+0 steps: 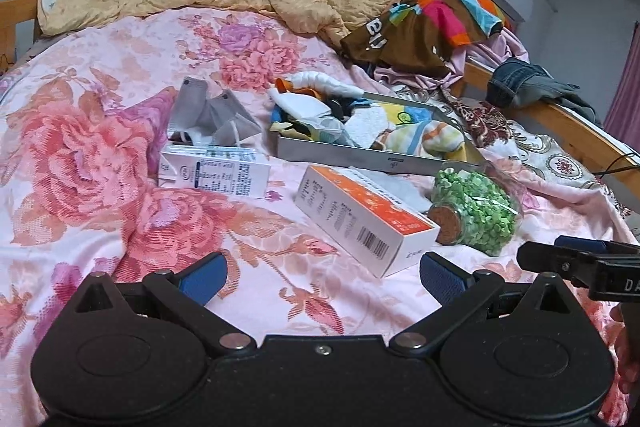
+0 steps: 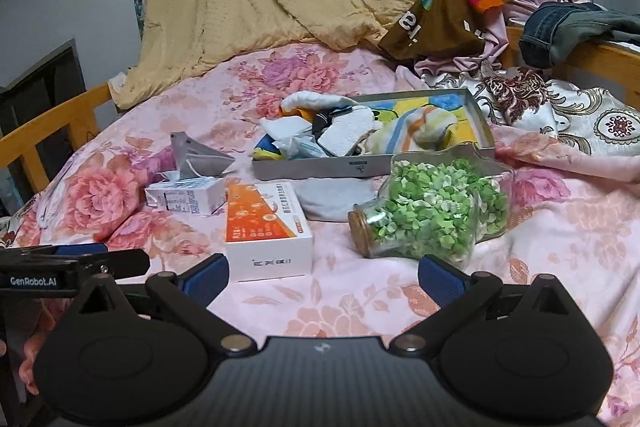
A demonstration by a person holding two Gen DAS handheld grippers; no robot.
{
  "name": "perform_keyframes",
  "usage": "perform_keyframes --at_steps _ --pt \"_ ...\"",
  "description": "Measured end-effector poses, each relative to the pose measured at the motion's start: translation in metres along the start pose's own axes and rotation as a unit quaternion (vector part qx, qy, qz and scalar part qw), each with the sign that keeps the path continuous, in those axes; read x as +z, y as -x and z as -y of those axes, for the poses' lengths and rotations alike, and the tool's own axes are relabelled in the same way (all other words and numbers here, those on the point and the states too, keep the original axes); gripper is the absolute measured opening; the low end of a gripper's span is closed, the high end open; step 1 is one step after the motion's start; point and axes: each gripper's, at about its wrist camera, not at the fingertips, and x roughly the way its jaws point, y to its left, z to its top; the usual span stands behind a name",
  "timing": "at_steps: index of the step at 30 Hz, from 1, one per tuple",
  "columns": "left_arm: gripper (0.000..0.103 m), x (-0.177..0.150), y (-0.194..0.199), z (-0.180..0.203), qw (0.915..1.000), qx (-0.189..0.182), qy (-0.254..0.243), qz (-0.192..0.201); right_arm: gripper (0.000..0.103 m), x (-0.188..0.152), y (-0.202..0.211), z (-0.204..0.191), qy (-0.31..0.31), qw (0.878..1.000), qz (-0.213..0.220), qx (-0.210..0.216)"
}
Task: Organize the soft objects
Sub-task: 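Withdraw both open tools from the tray back over the bedspread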
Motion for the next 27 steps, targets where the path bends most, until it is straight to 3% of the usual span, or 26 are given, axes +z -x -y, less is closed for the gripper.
perform_keyframes --at_steps 14,27 --pt "0.102 0.007 0.002 -0.007 0.9999 0.012 0.004 0.010 0.103 -0.001 -0.004 -0.009 0.012 1.000 0.002 0.016" --pt "0.102 0.025 0.000 -0.016 0.9994 0.015 -0.011 0.030 0.103 0.021 -0.018 -0.023 0.028 0.999 0.008 0.031"
